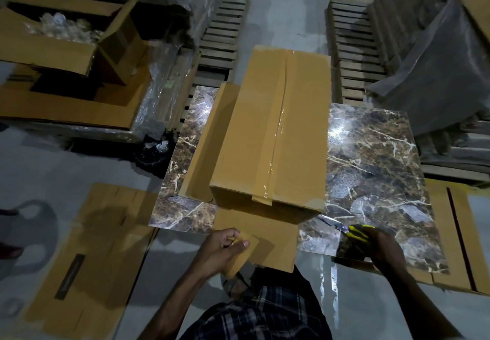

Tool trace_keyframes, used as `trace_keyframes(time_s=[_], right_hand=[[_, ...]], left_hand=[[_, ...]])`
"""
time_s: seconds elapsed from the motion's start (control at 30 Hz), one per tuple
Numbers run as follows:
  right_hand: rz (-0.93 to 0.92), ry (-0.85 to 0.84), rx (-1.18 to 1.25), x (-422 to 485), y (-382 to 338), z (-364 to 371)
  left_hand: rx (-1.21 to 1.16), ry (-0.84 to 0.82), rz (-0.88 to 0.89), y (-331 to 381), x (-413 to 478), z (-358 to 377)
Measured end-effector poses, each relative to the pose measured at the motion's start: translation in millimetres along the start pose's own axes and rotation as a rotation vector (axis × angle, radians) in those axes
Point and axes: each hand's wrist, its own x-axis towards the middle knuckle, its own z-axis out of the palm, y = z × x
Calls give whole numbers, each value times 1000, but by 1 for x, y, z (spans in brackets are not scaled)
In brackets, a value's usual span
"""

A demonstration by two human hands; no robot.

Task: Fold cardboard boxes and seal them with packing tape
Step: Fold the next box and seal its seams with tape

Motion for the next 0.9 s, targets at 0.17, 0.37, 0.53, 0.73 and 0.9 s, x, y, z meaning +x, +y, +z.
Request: trace_keyframes(time_s=[0.17, 0.37, 0.53, 0.73, 0.9], right_hand=[[155, 7, 129, 34, 7, 15], [-230, 596, 587, 12, -106, -73], [-705, 586, 389, 23, -202, -80], [-766, 649, 181, 50, -217, -40], [-799, 799, -18, 49, -214, -27]], left_hand=[[18, 26, 17, 4, -3, 1], [25, 31, 19, 2, -6, 2], [18, 15, 24, 1, -4, 7], [24, -8, 4, 4, -5, 10], [15, 31, -4, 2, -12, 11]])
